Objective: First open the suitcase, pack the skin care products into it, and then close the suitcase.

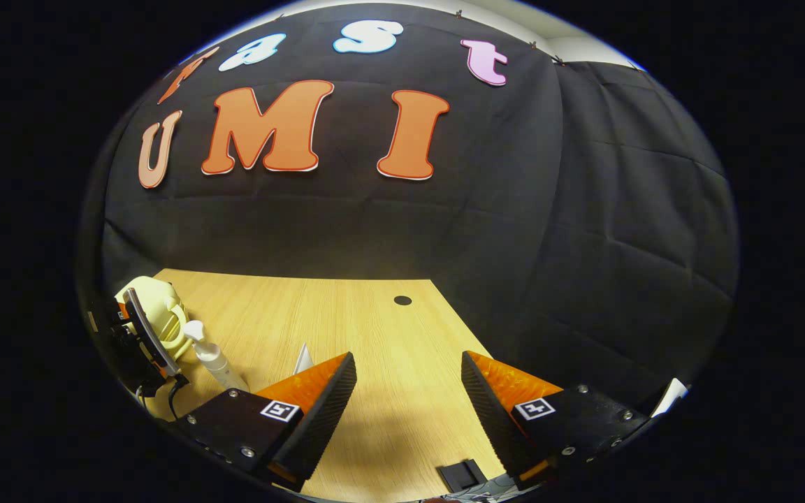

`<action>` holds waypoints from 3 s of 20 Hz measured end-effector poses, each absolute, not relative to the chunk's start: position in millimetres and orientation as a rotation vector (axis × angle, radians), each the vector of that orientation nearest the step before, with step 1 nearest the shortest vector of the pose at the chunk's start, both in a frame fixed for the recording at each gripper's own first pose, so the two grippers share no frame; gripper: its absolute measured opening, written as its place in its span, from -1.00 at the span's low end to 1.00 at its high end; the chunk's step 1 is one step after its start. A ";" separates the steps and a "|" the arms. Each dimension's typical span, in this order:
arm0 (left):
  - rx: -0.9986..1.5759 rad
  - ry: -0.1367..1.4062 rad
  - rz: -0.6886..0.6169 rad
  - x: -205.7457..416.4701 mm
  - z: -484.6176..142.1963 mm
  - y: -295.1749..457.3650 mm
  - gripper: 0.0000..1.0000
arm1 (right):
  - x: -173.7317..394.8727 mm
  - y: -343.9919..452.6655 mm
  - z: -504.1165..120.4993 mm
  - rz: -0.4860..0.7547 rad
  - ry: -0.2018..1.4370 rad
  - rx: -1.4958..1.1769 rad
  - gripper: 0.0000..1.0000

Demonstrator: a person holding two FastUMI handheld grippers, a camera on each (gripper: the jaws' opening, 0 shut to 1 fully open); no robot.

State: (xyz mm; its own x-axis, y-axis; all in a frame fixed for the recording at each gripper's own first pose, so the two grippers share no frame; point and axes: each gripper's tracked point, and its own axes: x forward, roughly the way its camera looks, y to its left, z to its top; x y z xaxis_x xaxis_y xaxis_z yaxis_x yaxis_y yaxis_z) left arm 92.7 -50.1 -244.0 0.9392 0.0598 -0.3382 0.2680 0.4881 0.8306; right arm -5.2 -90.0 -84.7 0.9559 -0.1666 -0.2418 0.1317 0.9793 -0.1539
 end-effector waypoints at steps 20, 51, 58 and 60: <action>0.789 0.499 -0.174 102.1 -223.5 -58.9 -0.80 | -6.0 -64.2 -64.8 -0.110 0.231 -0.116 0.92; -0.337 0.498 -0.257 136.7 -211.9 426.4 -0.90 | -2.9 198.7 3.6 -0.094 0.129 -0.051 0.92; -0.523 0.713 -0.136 130.5 -359.5 449.4 -0.87 | 3.9 196.6 -22.7 -0.143 0.183 -0.037 0.92; -0.509 0.728 -0.092 132.7 -379.7 452.1 -0.87 | 2.8 192.7 -27.3 -0.146 0.192 -0.054 0.92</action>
